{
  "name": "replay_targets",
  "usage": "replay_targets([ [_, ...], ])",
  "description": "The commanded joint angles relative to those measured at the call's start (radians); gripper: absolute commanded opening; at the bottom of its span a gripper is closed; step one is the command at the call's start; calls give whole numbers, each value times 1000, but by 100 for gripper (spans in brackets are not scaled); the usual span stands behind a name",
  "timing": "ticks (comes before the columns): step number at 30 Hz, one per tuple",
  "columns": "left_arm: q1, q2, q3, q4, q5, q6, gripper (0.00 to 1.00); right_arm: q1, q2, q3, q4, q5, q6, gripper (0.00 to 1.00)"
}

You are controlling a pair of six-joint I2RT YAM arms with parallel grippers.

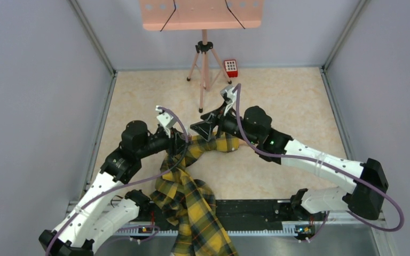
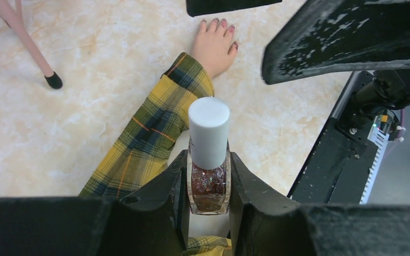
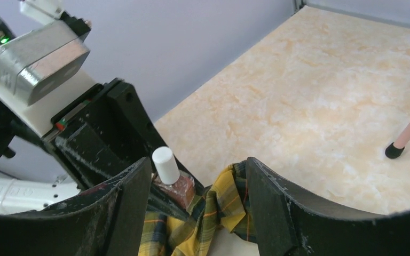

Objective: Paint the nails
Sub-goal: Unscrew the nail polish bottle.

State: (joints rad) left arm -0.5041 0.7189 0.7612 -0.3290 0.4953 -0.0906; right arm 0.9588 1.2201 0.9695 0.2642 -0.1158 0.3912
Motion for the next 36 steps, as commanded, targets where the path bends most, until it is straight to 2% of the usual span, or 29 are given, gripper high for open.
replay_targets([
  [1, -2, -1, 46, 13, -45, 15, 0, 23, 53, 104, -18, 64, 19, 63],
  [7, -1, 5, 48, 10, -56, 16, 0, 58, 100, 149, -17, 58, 7, 65],
  [13, -2, 5, 49, 9, -57, 18, 0, 78, 167, 197, -40, 33, -1, 59],
  [16, -2, 7, 50, 7, -58, 18, 0, 85, 182, 209, -52, 36, -3, 51],
  [24, -2, 8, 49, 5, -54, 17, 0, 88, 191, 217, -48, 24, -12, 38],
  [25, -1, 10, 51, 5, -54, 19, 0, 88, 190, 217, -49, 21, -14, 34],
  [29, -1, 4, 54, 0, -60, 21, 0, 88, 190, 216, -50, -18, -41, 2],
  [36, 1, -8, 54, 15, 11, 10, 0, 88, 147, 183, -49, -52, -101, 0],
])
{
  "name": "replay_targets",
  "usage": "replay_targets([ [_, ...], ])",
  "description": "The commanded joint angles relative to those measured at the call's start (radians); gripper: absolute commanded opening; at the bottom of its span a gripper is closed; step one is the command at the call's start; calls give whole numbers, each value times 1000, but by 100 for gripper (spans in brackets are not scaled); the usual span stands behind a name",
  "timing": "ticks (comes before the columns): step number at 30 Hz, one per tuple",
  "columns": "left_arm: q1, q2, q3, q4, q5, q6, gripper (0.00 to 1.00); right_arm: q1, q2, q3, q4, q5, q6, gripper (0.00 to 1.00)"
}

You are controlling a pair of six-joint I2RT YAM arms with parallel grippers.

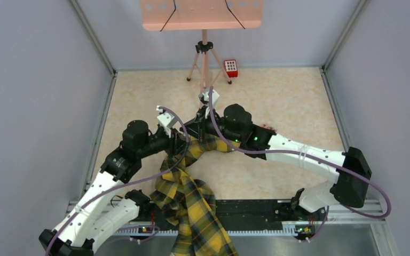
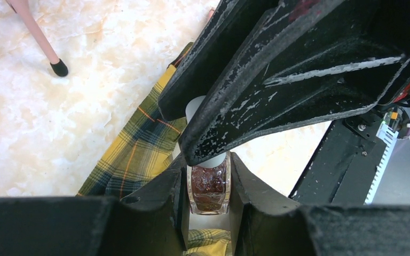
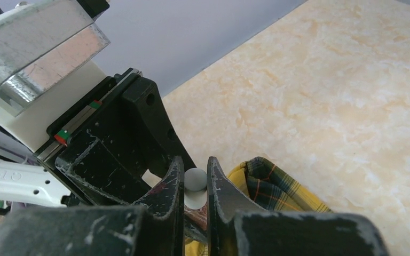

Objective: Paint the nails
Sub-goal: Unscrew the nail polish bottle.

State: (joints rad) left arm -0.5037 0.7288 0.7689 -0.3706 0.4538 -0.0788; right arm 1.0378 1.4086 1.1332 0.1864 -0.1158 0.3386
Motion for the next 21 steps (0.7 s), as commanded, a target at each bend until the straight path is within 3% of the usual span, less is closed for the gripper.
replay_targets([
  [1, 2, -21, 49, 56, 63, -6, 0, 9, -46, 17, 25, -67, -57, 0],
  [5, 11, -39, 49, 68, 145, -13, 0, 7, -77, 5, -12, -154, -133, 0],
  [12, 18, -55, 36, 136, 430, -37, 0, 8, -129, -17, -40, -385, -214, 0],
  [21, 17, -53, 32, 176, 618, -65, 0, 7, -151, -32, -7, -572, -214, 0],
])
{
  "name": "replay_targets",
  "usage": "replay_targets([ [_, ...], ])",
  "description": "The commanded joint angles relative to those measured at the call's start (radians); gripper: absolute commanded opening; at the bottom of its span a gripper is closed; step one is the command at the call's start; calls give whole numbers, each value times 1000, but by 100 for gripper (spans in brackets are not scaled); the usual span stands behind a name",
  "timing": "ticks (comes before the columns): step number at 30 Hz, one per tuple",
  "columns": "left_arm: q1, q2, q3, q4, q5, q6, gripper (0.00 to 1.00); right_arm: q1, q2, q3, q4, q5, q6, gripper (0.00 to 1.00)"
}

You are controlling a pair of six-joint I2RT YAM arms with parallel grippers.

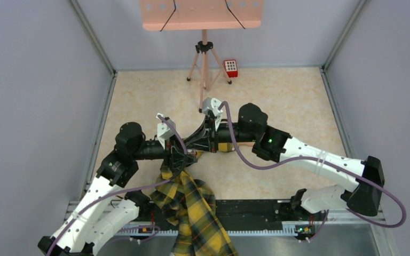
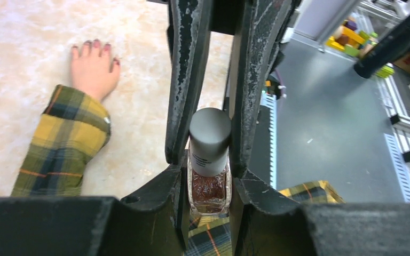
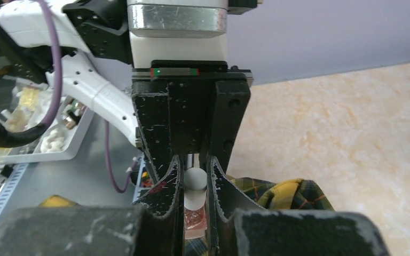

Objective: Paint the nails
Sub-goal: Unscrew the nail polish bottle.

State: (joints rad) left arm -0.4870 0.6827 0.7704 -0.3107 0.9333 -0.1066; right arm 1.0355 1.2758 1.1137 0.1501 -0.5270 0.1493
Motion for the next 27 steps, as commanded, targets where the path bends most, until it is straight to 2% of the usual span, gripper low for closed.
replay_targets([
  [1, 0, -9, 30, 122, 156, -41, 0, 10, -19, -11, 29, -176, -23, 0],
  [7, 1, -11, 29, 145, 232, -60, 0, 10, -24, -14, 35, -266, -18, 0],
  [14, 0, -14, 24, 148, 223, -61, 0, 10, -34, -21, 38, -275, -20, 0],
  [16, 0, -16, 23, 146, 198, -56, 0, 10, -44, -28, 52, -233, -17, 0],
  [18, 0, -17, 23, 137, 168, -46, 0, 10, -66, -56, 81, -100, -7, 0],
  [19, 0, -17, 24, 129, 150, -39, 0, 10, -81, -69, 93, -32, -5, 9],
  [20, 0, -16, 23, 125, 134, -34, 0, 11, -92, -83, 105, 25, -6, 26],
  [23, 1, -17, 25, 108, 71, -20, 0, 9, -125, -113, 142, 151, 1, 61],
  [25, 1, -19, 27, 87, -8, -3, 0, 8, -157, -142, 175, 257, 19, 73],
  [27, 0, -22, 28, 74, -79, 15, 0, 8, -189, -177, 217, 322, 22, 79],
])
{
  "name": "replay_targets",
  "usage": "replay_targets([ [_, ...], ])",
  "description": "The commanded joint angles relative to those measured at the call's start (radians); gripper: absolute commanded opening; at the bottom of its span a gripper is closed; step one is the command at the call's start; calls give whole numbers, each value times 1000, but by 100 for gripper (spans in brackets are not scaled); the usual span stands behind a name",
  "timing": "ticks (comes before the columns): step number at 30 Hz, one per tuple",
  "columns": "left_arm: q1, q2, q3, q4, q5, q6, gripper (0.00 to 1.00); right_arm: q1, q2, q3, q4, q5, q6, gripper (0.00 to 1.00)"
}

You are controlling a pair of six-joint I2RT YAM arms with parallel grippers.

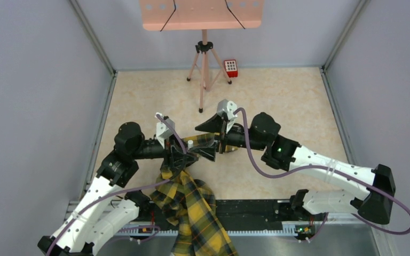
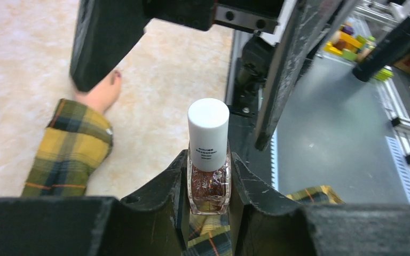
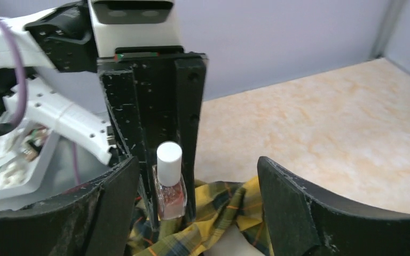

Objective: Paint the nails
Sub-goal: Unscrew the nail polish bottle.

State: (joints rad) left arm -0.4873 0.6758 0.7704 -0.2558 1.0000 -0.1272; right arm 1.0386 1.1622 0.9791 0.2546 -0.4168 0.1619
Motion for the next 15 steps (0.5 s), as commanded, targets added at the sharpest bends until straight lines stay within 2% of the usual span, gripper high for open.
replay_targets([
  [1, 1, -17, 28, 16, -176, 40, 0, 6, -90, -57, 129, 238, 13, 81],
  [7, 0, -29, 30, -6, -389, 47, 0, 5, -114, -101, 174, 376, 59, 81],
  [11, 0, -27, 32, -41, -647, 29, 0, 7, -91, -106, 204, 486, 138, 78],
  [15, 0, -23, 31, -45, -668, 20, 0, 21, -34, -81, 224, 564, 200, 72],
])
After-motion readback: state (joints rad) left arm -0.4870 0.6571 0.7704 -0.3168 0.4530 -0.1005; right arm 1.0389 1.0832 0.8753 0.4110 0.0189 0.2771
